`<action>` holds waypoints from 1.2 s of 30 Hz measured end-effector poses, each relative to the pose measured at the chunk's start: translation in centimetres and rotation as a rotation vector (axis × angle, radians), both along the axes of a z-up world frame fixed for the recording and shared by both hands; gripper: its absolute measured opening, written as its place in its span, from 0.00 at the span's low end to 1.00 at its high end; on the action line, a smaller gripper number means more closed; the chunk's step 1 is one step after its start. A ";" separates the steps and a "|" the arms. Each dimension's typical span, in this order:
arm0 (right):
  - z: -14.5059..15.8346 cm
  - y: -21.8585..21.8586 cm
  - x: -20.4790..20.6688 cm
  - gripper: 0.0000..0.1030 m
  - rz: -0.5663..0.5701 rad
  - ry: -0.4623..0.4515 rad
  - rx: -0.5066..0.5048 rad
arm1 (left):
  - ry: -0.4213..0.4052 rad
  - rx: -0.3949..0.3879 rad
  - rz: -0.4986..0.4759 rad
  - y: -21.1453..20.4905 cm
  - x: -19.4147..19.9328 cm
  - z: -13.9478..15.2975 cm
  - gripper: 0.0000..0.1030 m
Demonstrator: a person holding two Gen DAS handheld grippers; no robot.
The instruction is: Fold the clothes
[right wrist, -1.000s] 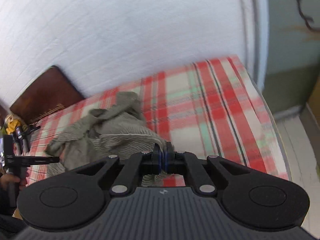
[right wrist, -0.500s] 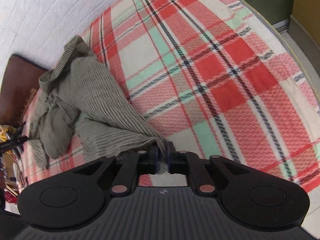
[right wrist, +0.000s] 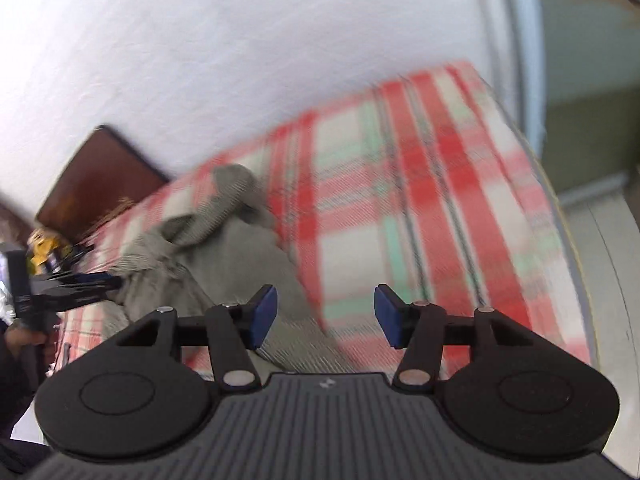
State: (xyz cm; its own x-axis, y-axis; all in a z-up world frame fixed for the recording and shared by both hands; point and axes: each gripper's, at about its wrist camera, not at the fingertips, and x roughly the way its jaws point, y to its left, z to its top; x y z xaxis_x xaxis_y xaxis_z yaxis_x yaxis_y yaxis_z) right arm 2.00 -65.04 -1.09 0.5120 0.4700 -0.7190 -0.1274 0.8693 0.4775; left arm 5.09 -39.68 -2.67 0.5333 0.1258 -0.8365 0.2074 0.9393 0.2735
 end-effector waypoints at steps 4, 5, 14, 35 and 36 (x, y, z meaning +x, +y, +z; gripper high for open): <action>-0.4 2.4 1.8 0.57 0.064 0.007 0.038 | -0.006 0.050 -0.072 -0.6 1.2 -1.8 0.48; -0.7 3.0 1.9 0.57 0.070 0.019 0.045 | -0.004 0.058 -0.093 -0.7 1.5 -2.3 0.48; -3.7 7.5 1.4 0.57 0.020 0.156 0.065 | -0.012 0.056 -0.240 -1.6 4.0 -5.6 0.50; -5.3 14.9 1.8 0.57 -0.031 0.225 0.058 | -0.018 -0.039 -0.326 1.0 6.8 -6.3 0.00; -5.3 14.8 2.0 0.57 -0.032 0.223 0.056 | -0.033 -0.055 -0.306 1.3 6.9 -5.8 0.00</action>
State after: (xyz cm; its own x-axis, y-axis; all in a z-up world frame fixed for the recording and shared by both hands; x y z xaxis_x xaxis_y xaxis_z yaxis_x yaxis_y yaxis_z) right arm 4.00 -50.20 -6.38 0.3588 0.4982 -0.7893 0.0139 0.8427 0.5382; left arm 12.00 -38.39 -8.52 0.5663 -0.0898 -0.8193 0.4749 0.8480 0.2352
